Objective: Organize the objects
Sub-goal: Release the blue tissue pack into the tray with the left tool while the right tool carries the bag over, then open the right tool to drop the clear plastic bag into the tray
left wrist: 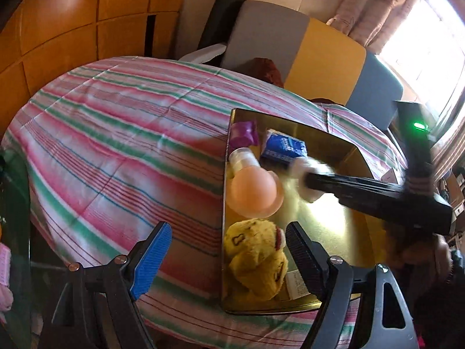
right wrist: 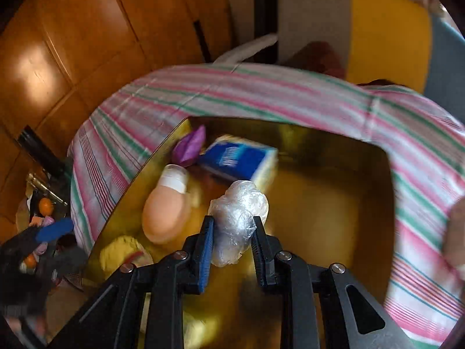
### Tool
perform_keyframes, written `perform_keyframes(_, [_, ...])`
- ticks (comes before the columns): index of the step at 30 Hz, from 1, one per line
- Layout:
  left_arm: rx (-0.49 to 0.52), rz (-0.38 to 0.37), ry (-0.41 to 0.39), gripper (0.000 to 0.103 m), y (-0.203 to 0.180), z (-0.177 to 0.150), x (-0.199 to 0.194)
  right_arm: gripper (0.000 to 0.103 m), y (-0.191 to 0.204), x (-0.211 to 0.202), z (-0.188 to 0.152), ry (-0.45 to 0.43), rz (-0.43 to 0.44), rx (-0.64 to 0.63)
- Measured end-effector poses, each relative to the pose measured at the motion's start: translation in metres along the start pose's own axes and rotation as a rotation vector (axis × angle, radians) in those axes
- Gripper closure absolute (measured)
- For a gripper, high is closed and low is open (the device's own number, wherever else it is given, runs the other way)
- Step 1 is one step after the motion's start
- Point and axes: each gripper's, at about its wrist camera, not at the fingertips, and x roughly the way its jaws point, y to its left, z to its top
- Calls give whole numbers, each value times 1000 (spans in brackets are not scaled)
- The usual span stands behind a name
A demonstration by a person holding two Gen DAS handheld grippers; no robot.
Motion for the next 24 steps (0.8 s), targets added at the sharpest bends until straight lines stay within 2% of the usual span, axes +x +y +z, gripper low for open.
perform_keyframes(3, [-6, 2, 0, 21, 3, -3, 0, 72, 15, 34, 7, 55, 21, -3])
perform_keyframes(4, [-4, 4, 0, 21, 3, -4, 0, 64, 17, 42, 8, 63, 13, -2])
perform_keyframes(6, [5, 16, -10, 21, 3, -5, -2, 55, 18, 50, 6, 69, 6, 11])
perform_keyframes(8, [13, 33, -14, 21, 1, -4, -2, 47, 15, 46, 5, 61, 13, 24])
perform_keyframes(10, [16, 41, -25, 21, 0, -3, -5, 34, 13, 37, 1, 40, 1, 25])
perform_keyframes(11, [22, 50, -34, 21, -2, -3, -8, 32, 12, 33, -1, 29, 4, 28])
perform_keyframes(13, [36, 75, -54, 21, -6, -3, -13, 12, 8, 23, -5, 13, -4, 39])
perform_keyframes(15, [59, 99, -76, 21, -11, -2, -19, 3, 5, 11, -8, -2, -16, 43])
perform_keyframes(18, [102, 125, -105, 21, -20, -2, -27, 0, 5, -4, -16, -17, -46, 41])
perform_keyframes(24, [124, 105, -96, 21, -31, -5, -28, 0, 2, -40, -36, -72, -170, 14])
